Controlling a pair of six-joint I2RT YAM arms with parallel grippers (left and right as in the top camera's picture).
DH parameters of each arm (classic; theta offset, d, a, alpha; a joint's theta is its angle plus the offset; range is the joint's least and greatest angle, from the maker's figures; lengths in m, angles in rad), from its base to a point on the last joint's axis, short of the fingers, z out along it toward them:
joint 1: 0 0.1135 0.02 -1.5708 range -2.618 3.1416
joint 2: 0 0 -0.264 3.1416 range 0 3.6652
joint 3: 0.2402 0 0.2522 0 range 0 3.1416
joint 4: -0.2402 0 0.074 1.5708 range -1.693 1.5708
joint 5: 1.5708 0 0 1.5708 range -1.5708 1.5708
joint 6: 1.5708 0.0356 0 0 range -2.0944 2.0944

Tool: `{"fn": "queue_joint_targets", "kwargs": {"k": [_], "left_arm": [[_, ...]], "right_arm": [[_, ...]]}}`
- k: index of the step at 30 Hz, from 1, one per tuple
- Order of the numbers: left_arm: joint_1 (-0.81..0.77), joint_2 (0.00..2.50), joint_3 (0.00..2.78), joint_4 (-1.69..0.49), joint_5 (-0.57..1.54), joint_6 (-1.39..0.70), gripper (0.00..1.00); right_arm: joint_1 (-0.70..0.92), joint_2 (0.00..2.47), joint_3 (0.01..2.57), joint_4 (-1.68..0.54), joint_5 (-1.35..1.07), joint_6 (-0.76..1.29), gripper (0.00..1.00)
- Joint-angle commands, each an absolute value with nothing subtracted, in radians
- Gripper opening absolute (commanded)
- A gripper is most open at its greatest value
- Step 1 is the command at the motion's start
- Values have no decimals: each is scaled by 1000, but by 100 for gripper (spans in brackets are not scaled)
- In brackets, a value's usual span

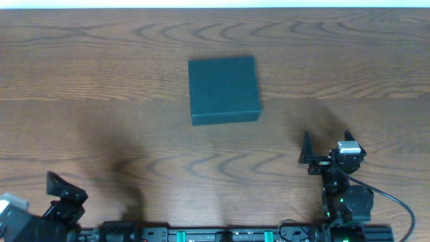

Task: Pack container

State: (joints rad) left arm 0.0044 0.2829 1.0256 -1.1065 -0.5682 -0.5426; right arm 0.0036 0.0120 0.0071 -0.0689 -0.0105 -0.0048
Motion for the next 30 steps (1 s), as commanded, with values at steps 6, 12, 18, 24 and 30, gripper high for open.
{"fn": "queue_joint_targets", "kwargs": {"k": [6,12,18,24,30], "left_arm": [[-1,93,754,-654,-457,-579,95],[0,6,418,-133,-372,-501,95],[-1,4,188,274,-239,-306,95],[2,4,46,305,-232,-252,95],[1,3,4,307,-215,-159,95]], "right_arm": [[-14,7,6,-74,-4,-1,99],[-14,7,6,-74,-4,-1,99],[-14,7,6,-74,-4,-1,99],[-14,7,6,-74,-4,-1,99],[-14,7,6,-74,-4,-1,99]]}}
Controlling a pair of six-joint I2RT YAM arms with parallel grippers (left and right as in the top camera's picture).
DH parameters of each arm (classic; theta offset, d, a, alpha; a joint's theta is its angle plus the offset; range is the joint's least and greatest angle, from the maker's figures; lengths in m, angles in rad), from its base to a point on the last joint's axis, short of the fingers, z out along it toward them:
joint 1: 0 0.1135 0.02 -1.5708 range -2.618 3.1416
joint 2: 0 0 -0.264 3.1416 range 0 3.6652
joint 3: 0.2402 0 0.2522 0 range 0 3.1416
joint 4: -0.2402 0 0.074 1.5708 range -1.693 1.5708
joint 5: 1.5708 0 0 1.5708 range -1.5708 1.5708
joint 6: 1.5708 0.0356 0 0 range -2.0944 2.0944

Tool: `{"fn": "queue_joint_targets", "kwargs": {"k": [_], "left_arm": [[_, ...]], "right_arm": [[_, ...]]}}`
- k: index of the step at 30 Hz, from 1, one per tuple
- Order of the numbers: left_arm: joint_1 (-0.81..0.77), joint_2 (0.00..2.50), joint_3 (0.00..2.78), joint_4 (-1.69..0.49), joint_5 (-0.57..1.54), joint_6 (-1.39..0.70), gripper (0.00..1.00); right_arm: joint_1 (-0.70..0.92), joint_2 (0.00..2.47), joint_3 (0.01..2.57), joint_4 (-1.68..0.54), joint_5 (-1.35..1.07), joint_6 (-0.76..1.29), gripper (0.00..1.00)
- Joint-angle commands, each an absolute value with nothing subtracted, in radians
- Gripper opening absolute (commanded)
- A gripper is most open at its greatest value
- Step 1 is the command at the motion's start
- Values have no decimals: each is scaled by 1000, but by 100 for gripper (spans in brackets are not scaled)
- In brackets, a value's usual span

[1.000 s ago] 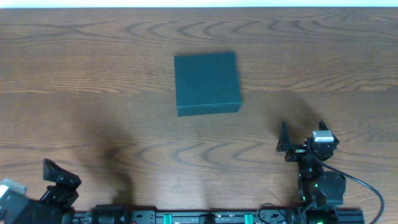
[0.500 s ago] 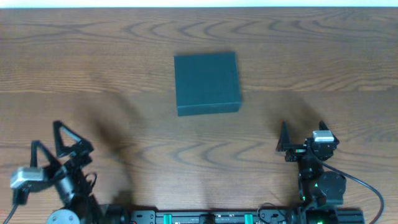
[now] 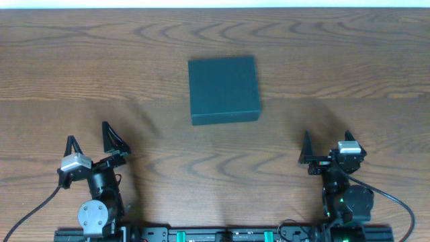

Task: Pack container

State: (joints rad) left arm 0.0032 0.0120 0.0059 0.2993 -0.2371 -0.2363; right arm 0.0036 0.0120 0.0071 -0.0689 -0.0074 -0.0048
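A dark teal square box with its lid on lies flat at the middle of the wooden table. My left gripper stands open near the front left edge, well short of the box, nothing between its fingers. Over at the front right, my right gripper is open too and empty, below and to the right of the box. No other items to pack show in the overhead view.
The arm bases and a mounting rail run along the table's front edge, with a black cable looping at the right base.
My left arm has moved from the bottom left corner, where it was mostly out of frame, to a spot on the table front left with its open fingers pointing toward the far side. The right arm and box stayed put.
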Motion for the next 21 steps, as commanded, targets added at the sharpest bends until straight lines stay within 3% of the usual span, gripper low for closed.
{"fn": "queue_joint_targets", "kwargs": {"k": [1,10,21], "left_arm": [[2,3,4,295,-188,-113,95],[57,3,4,-70,-121,-120,95],[64,5,5,-73,-52,-93,95]], "right_arm": [[-14,7,6,-74,-4,-1,99],[-14,7,6,-74,-4,-1,99],[-14,7,6,-74,-4,-1,99]]}}
